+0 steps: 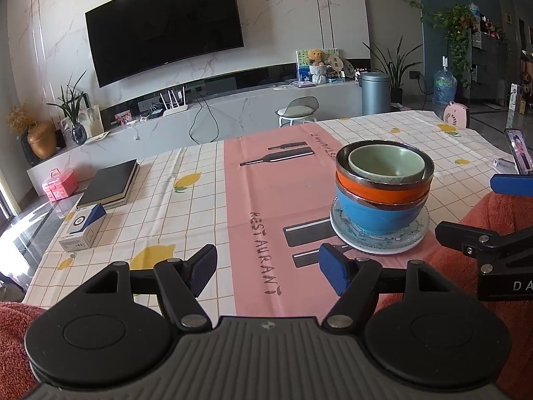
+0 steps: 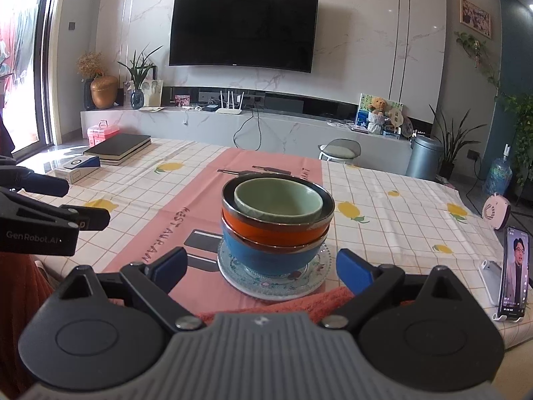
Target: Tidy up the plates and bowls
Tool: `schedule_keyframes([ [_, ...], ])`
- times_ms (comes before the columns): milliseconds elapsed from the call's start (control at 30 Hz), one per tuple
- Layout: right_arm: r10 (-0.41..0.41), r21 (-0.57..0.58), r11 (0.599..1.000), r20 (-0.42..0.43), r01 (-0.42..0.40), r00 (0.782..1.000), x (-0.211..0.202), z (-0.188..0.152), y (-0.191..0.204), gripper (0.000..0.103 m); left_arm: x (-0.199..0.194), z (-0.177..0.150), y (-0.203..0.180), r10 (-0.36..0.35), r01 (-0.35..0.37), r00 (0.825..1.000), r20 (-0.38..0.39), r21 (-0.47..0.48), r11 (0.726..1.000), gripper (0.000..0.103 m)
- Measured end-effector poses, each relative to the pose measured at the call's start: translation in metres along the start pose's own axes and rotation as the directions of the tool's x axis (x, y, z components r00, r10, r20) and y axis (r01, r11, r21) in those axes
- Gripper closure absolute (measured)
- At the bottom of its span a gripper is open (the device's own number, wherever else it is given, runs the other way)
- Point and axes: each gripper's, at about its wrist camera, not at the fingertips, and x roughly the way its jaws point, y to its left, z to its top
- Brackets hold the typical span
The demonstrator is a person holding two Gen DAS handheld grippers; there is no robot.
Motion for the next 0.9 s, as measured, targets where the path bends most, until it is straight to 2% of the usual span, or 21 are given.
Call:
schedule_keyframes([
  [900, 0.017, -0.021, 1.000, 0.006, -0.017, 1.000, 0.0016, -0.0025, 0.0023, 0.009, 0.0016, -0.0015, -0.0014, 0.007, -0.007, 1.000, -0.013, -0.008, 1.000, 0.020],
])
